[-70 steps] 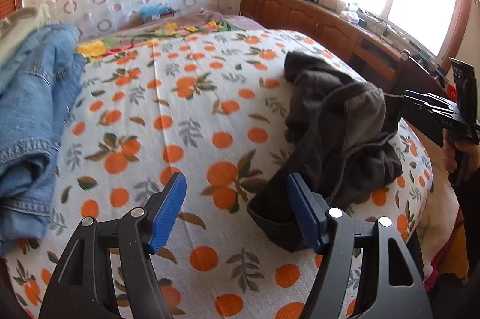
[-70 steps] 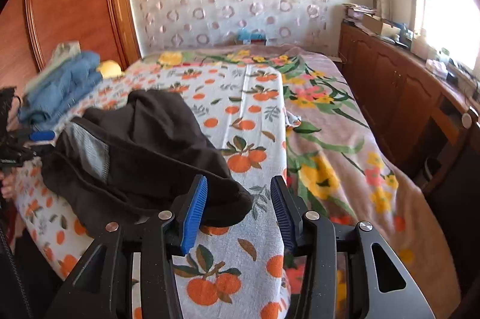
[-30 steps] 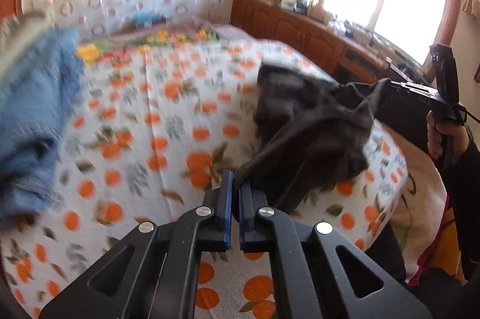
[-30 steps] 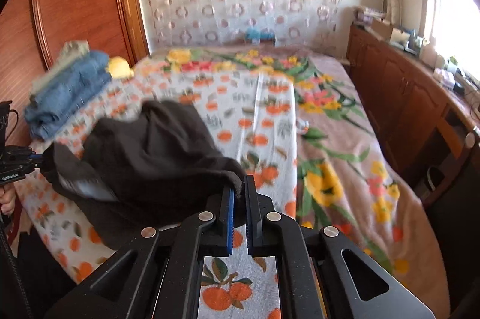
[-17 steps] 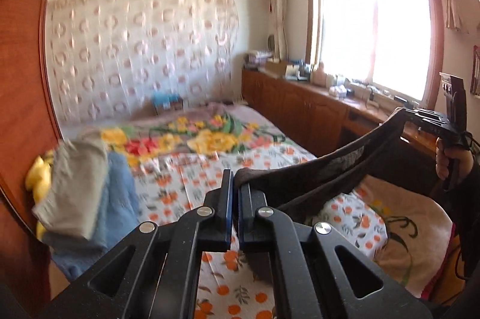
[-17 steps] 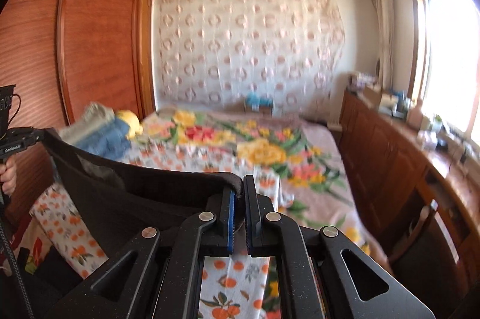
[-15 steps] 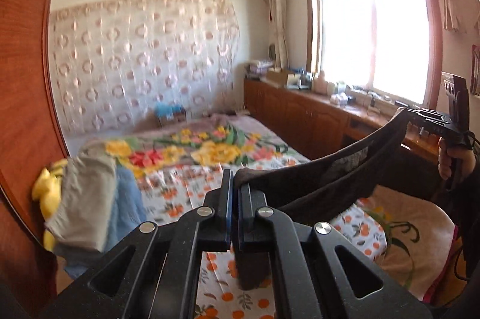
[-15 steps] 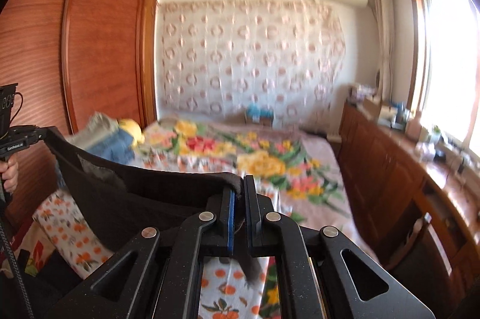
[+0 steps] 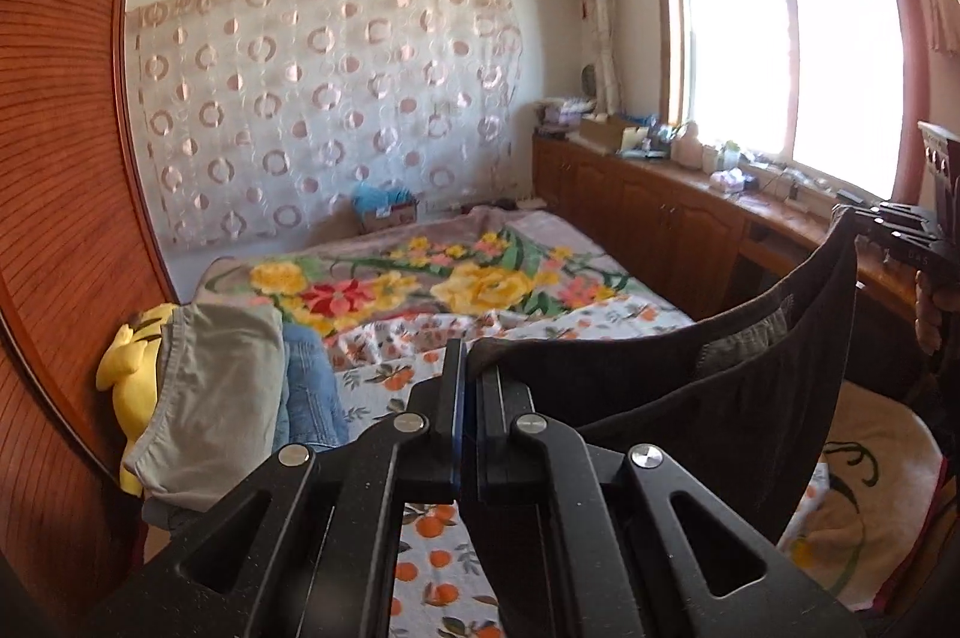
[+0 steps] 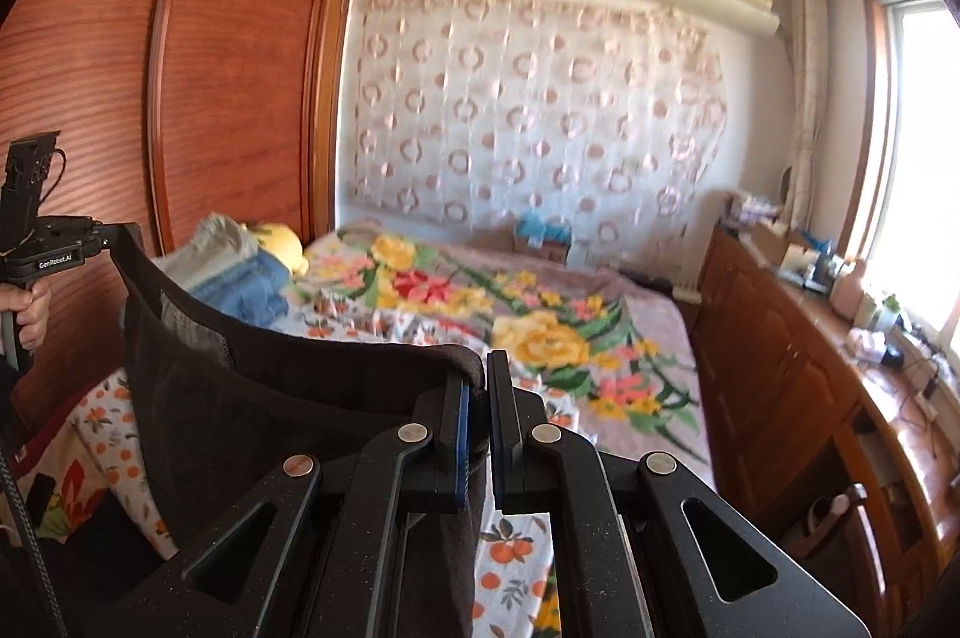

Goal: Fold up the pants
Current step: 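Lift the garment with both grippers and spread it flat over the sheet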

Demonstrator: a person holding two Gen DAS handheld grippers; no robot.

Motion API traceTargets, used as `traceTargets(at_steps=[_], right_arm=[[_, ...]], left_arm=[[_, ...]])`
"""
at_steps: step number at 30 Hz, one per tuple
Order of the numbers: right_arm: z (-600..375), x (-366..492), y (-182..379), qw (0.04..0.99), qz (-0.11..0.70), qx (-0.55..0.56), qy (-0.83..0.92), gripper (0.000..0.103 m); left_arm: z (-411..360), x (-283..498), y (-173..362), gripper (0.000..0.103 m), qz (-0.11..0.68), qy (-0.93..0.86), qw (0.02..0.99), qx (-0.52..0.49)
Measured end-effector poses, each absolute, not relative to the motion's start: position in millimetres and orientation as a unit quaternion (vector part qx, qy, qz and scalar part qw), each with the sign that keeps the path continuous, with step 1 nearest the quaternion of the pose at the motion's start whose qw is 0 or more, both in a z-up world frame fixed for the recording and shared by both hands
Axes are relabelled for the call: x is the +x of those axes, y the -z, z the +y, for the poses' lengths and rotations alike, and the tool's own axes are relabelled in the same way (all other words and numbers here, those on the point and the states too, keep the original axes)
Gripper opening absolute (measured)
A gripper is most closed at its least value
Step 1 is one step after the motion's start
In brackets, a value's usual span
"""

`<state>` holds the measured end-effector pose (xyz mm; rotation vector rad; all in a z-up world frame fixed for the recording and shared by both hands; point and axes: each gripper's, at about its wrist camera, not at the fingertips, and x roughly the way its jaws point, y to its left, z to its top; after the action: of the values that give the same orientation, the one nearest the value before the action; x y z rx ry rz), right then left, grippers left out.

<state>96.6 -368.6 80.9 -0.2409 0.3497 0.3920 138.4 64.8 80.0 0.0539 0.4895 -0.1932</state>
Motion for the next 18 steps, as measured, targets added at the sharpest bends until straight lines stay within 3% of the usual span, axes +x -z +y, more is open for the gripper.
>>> traceTargets(at_steps=[5, 11, 14, 18], right_arm=[[-342.8, 145.9, -106.2, 0.963, 0.158, -0.135, -0.172, 0.005], [-337.2, 126.6, -142.4, 0.973, 0.104, -0.108, -0.173, 0.005], [-341.5, 114.7, -114.3, 0.970, 0.126, -0.112, -0.177, 0.005], [-353.4, 114.5, -26.6, 0.952, 0.215, -0.110, -0.187, 0.005]], left_arm=[[73.1, 181.3, -95.8, 0.003, 0.243, 0.058, 0.968, 0.036], [70.5, 155.8, -135.8, 0.003, 0.185, 0.057, 0.981, 0.030], [67.7, 148.9, -109.2, 0.003, 0.204, 0.067, 0.976, 0.038], [69.0, 150.5, -25.3, 0.003, 0.275, 0.069, 0.958, 0.031]])
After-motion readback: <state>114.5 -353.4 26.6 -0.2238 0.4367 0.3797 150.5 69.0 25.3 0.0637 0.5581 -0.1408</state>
